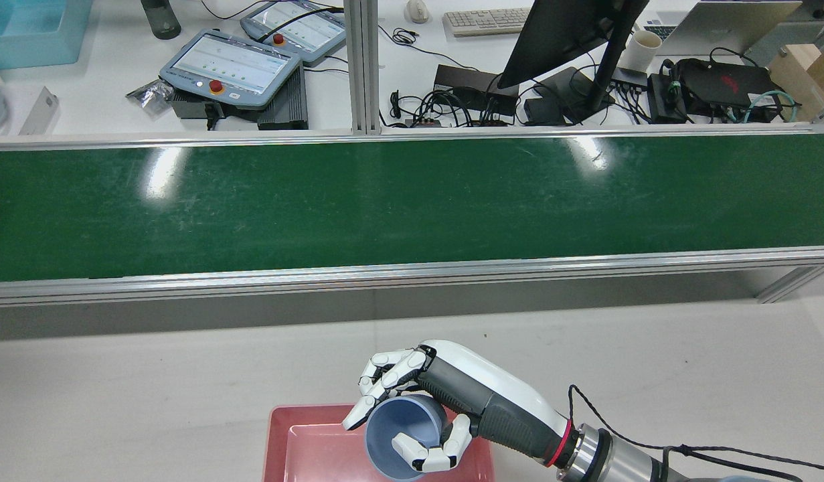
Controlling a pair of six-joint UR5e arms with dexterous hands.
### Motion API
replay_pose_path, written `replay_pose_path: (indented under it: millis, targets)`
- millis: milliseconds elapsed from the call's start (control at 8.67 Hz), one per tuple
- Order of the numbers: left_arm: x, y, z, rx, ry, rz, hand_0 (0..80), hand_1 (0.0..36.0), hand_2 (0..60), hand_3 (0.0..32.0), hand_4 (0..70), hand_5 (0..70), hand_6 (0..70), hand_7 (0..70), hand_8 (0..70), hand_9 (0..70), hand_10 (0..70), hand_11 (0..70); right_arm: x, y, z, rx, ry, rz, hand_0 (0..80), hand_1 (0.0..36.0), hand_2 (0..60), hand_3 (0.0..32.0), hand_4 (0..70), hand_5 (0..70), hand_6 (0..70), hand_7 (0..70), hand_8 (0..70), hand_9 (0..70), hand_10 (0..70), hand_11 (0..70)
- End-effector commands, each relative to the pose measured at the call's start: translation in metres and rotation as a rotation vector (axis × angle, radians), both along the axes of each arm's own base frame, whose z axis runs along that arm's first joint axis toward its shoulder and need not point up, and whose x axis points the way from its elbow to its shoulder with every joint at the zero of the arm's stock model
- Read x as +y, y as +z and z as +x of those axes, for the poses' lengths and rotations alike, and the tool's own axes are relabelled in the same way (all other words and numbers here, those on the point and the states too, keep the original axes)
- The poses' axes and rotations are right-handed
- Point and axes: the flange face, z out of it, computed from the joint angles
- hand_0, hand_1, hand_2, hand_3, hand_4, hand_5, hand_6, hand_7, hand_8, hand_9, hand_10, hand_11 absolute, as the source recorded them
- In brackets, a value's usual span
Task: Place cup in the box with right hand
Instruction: 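Lower the cup into the pink tray and open the right hand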
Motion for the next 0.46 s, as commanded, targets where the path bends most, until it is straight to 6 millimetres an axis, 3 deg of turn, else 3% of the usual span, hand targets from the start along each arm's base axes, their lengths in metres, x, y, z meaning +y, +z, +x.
replay_pose_path:
  millis: [0,115,231,346]
  targets:
    - [0.0,0.0,0.0,0.0,0.0,0.0,0.0,0.0,0.0,0.0,0.0,0.0,0.0,0.0,0.0,0.0,0.0,0.0,0.0009,0.0031,-0.0036,0.002,-0.008,-0.008,51.2,5.6,0.7,0.0,29.3,3.3,5.1,22.8,0.6,4.0,3.0,5.4]
    - [0.0,0.0,0.0,0.0,0.0,0.0,0.0,0.0,0.0,0.0,0.0,0.0,0.0,0.0,0.0,0.0,0.0,0.0,0.0004,0.0038,-0.0032,0.003,-0.008,-0.008,46.5,5.0,4.1,0.0,26.6,1.5,2.9,14.0,0.0,1.4,0.0,0.2]
    - [0.0,0.0,0.0,-0.001,0.0,0.0,0.0,0.0,0.0,0.0,0.0,0.0,0.0,0.0,0.0,0.0,0.0,0.0,0.0009,0.0038,-0.0035,0.004,-0.008,-0.008,45.3,1.9,2.9,0.0,31.4,0.6,2.5,13.1,0.0,1.9,0.0,0.0]
    - [0.0,0.0,0.0,0.0,0.0,0.0,0.0,0.0,0.0,0.0,0.0,0.0,0.0,0.0,0.0,0.0,0.0,0.0,0.001,0.0038,-0.0035,0.004,-0.009,-0.007,43.0,3.5,6.5,0.0,29.3,0.5,2.4,12.3,0.0,2.4,0.0,0.0]
